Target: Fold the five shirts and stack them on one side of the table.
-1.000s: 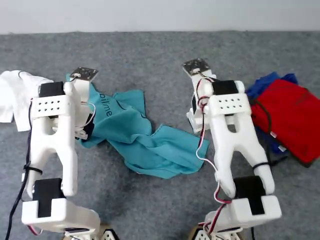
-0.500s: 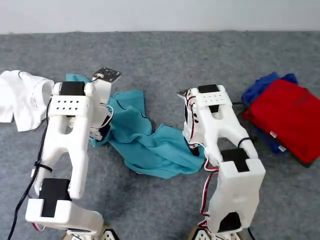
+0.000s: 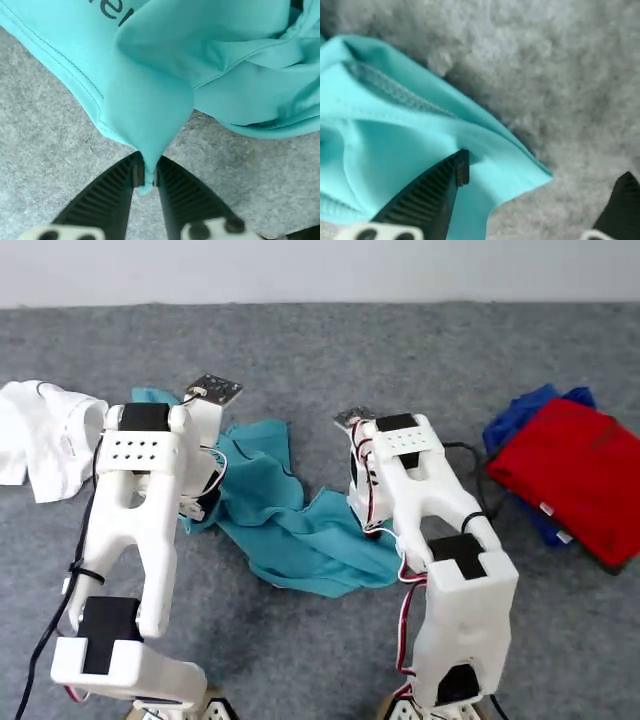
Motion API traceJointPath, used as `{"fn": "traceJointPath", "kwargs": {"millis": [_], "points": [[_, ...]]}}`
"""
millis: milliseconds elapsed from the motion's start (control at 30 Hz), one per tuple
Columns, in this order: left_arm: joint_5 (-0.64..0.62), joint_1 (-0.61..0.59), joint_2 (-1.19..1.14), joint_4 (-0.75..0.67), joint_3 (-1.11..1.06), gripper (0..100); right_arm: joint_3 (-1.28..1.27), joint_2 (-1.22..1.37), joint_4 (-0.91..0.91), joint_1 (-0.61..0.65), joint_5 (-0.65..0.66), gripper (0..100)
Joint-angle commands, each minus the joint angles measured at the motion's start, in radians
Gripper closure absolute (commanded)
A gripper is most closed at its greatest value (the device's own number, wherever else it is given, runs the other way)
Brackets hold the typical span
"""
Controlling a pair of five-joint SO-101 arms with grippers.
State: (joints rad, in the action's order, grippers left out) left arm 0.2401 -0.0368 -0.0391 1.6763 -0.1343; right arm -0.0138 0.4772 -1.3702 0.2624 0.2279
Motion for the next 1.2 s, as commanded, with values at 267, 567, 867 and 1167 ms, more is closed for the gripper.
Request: {"fn": "traceJointPath", "kwargs": {"millis": [267, 567, 867, 1167], "points": [[0.006, 0.005, 0.043, -0.003, -0.001, 99, 0.035, 0.134, 0.008, -0.025, 0.005, 81.2], [0.006, 0.005, 0.043, -0.003, -0.002, 99, 0.035, 0.114, 0.010, -0.033, 0.005, 93.8], [0.006, 0.006, 0.043, -0.003, -0.002, 99, 0.035, -0.012, -0.068, -0.036, 0.005, 99.0], [0.003, 0.011, 0.051, -0.005, 0.028, 99, 0.035, -0.318, -0.079, -0.136, 0.003, 99.0]]}}
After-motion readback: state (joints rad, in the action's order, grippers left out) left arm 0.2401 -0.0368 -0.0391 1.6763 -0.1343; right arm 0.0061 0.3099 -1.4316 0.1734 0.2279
